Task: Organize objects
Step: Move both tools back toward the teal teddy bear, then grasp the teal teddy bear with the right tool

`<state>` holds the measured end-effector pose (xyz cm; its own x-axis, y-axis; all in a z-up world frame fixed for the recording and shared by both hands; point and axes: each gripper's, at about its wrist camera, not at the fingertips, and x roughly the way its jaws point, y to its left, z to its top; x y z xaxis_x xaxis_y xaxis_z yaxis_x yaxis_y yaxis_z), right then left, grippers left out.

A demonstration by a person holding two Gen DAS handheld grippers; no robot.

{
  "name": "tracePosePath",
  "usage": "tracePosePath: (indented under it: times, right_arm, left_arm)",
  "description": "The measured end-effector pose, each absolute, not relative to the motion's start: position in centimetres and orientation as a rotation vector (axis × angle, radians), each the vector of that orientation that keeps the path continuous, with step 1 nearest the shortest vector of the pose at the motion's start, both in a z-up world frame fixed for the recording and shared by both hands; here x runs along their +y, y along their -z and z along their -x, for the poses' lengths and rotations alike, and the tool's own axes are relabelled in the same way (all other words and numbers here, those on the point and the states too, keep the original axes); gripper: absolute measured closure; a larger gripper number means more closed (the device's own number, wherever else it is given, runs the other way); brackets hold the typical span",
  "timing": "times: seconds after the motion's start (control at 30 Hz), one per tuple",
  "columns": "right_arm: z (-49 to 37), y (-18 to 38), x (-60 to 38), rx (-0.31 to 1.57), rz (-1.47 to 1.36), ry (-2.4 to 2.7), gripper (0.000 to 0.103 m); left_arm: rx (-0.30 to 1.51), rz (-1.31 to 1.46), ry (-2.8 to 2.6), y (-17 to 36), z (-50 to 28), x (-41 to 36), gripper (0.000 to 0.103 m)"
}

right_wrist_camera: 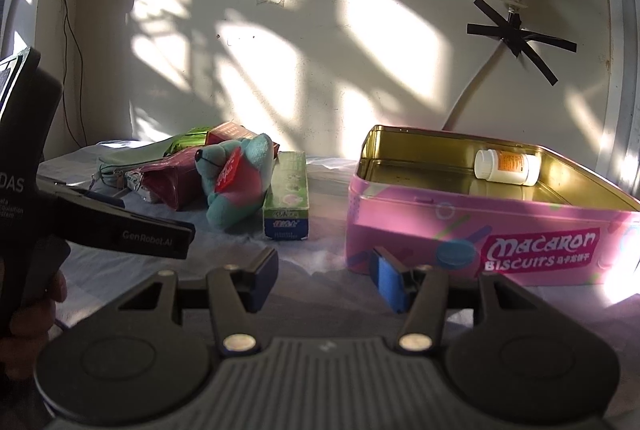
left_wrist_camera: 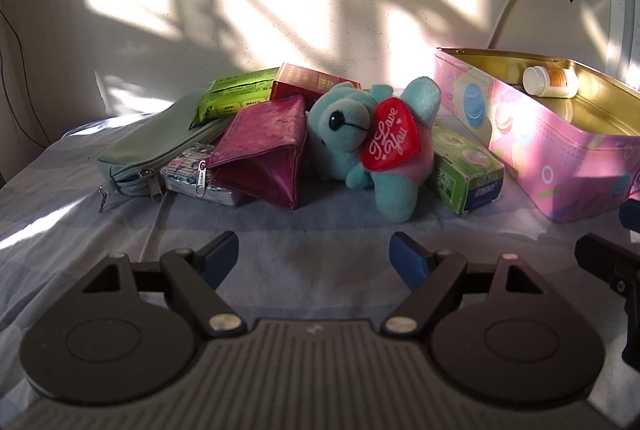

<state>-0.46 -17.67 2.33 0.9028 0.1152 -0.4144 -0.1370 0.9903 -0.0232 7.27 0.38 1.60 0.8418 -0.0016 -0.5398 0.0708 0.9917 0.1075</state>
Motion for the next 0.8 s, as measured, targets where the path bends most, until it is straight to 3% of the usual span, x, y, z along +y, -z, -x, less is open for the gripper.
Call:
tracePosePath:
  times: [0.43, 0.8]
  right_arm:
    - [-1.7, -2.2, -14.8, 0.440, 0.125, -0.221, 0.051]
    - [-7.5, -3.9, -12.2, 0.445, 0.142, -0.291, 0.051]
  left_arm:
    - [0.534, -0.105, -0.035, -1.7, -8.2, 3.6, 0.016]
    - [0.579, 0.091, -0.086, -1.3, -9.8, 7.2, 0.016]
